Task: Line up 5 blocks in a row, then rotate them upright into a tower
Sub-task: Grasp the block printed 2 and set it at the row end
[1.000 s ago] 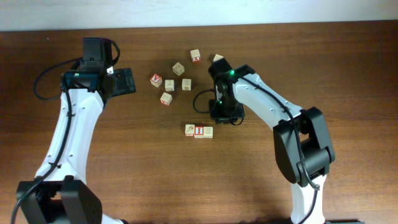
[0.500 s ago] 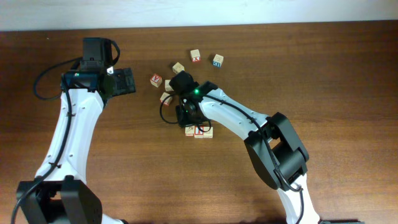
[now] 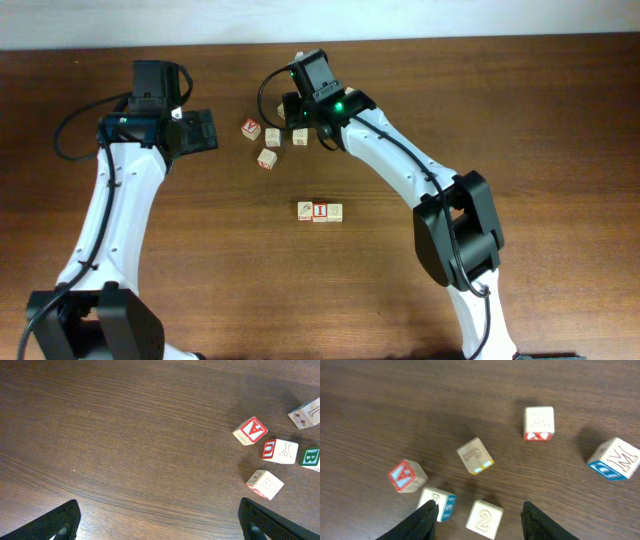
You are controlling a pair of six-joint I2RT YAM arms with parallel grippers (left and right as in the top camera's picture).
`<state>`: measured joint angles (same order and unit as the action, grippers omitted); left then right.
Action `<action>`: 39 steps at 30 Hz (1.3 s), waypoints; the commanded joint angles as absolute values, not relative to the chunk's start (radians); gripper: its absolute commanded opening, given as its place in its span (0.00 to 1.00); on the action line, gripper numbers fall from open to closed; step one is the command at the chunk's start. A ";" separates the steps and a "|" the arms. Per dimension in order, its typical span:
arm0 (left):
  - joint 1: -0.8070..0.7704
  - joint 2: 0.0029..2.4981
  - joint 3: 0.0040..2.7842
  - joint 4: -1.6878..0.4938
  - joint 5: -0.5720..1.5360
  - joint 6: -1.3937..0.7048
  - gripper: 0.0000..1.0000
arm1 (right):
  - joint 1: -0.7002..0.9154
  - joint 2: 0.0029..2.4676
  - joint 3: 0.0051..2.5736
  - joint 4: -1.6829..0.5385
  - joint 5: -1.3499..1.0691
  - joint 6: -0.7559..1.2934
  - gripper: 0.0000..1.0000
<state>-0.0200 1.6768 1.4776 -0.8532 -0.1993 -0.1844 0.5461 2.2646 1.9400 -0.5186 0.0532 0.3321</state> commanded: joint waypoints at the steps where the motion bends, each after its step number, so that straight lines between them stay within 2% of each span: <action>1: -0.019 1.674 1.493 -0.854 -0.207 -0.197 0.99 | 0.550 2.332 1.996 -0.538 0.093 0.268 0.55; 4: -0.019 1.674 1.493 -0.855 -0.207 -0.197 0.99 | 0.562 2.430 1.996 -0.561 0.080 0.265 0.55; 9: -0.018 1.675 1.493 -0.854 -0.207 -0.197 0.99 | 0.575 2.443 1.996 -0.555 0.038 0.293 0.54; 10: -0.019 1.674 1.493 -0.854 -0.207 -0.197 0.99 | 0.577 2.443 1.996 -0.580 0.038 0.292 0.42; 12: -0.019 1.674 1.493 -0.854 -0.207 -0.197 0.99 | 0.576 2.443 1.996 -0.599 0.039 0.291 0.30; 14: -0.019 1.675 1.493 -0.854 -0.207 -0.197 0.99 | 0.575 2.438 1.999 -0.619 0.041 0.239 0.24; 16: -0.019 1.674 1.493 -0.854 -0.207 -0.197 0.99 | 0.575 2.379 2.082 -0.698 0.041 0.239 0.23; 18: -0.019 1.674 1.493 -0.854 -0.207 -0.197 0.99 | 0.575 2.266 2.426 -1.065 0.038 0.240 0.24; 19: -0.019 1.674 1.493 -0.854 -0.207 -0.197 0.99 | 0.575 2.236 2.519 -1.211 0.038 0.244 0.22; 22: -0.019 1.674 1.493 -0.854 -0.207 -0.197 0.99 | 0.537 2.166 2.573 -1.593 0.036 0.356 0.21; 23: -0.019 1.674 1.493 -0.854 -0.207 -0.197 0.99 | 0.516 2.167 2.535 -1.638 0.035 0.378 0.22; 24: -0.019 1.674 1.493 -0.854 -0.207 -0.197 0.99 | 0.517 2.167 2.440 -1.617 0.034 0.412 0.21; 26: -0.019 1.675 1.493 -0.854 -0.207 -0.197 0.99 | 0.516 2.167 2.060 -1.458 -0.009 0.454 0.18; 29: -0.019 1.674 1.493 -0.854 -0.207 -0.197 0.99 | 0.516 2.167 1.817 -1.311 -0.054 0.455 0.18; 34: -0.019 1.674 1.493 -0.854 -0.207 -0.197 0.99 | 0.517 2.167 1.709 -1.206 -0.088 0.470 0.19; 35: -0.019 1.674 1.493 -0.854 -0.207 -0.197 0.99 | 0.517 2.167 1.709 -1.206 -0.091 0.469 0.28; 38: -0.019 1.674 1.493 -0.854 -0.207 -0.197 0.99 | 0.517 2.167 1.709 -1.203 -0.109 0.469 0.30; 39: -0.019 1.675 1.493 -0.854 -0.207 -0.197 0.99 | 0.517 2.167 1.709 -1.203 -0.118 0.469 0.35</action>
<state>-0.0200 1.6775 1.4780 -0.8532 -0.1993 -0.1844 0.5137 2.1750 1.7161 -1.2026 -0.0986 0.4683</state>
